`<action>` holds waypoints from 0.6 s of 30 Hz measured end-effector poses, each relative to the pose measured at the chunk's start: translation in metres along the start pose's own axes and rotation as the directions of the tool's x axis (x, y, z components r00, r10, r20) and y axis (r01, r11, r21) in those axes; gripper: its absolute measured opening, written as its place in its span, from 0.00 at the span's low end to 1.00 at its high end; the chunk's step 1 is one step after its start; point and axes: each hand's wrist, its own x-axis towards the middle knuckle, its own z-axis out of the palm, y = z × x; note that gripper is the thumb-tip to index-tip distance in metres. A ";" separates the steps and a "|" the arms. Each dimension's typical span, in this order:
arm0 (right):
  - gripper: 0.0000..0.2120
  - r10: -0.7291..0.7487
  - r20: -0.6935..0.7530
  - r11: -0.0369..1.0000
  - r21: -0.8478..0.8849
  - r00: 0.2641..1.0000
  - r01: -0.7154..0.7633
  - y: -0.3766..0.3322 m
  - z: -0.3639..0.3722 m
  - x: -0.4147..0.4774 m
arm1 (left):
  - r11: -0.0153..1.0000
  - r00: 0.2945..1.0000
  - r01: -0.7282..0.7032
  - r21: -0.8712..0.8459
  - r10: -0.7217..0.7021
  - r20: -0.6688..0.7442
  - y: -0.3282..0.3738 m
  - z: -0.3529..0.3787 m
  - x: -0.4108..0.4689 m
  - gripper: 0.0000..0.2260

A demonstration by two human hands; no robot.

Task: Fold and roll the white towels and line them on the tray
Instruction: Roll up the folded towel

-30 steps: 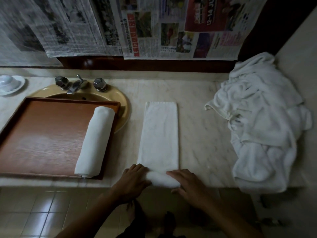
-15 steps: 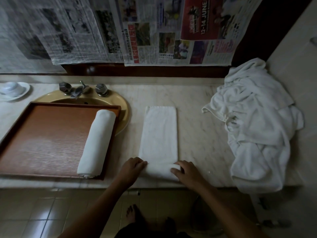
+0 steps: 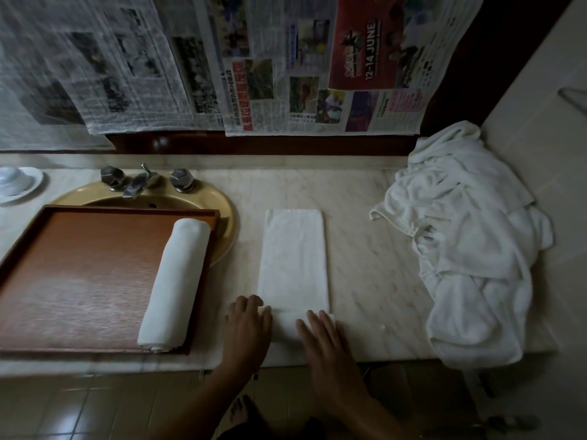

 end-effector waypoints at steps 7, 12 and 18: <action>0.33 -0.002 0.080 0.999 -0.043 0.997 0.005 0.018 0.005 0.029 | 0.865 0.889 -0.442 0.237 0.386 0.248 -0.017 0.028 -0.022 0.34; 0.40 -0.009 0.159 1.000 -0.028 0.987 0.014 0.023 -0.002 0.049 | 0.837 0.847 -0.487 0.250 0.382 0.369 -0.030 0.026 0.007 0.39; 0.42 -0.015 0.290 1.000 0.016 0.957 0.011 0.032 -0.022 0.062 | 0.870 0.818 -0.466 0.162 0.354 0.454 -0.022 0.007 0.027 0.33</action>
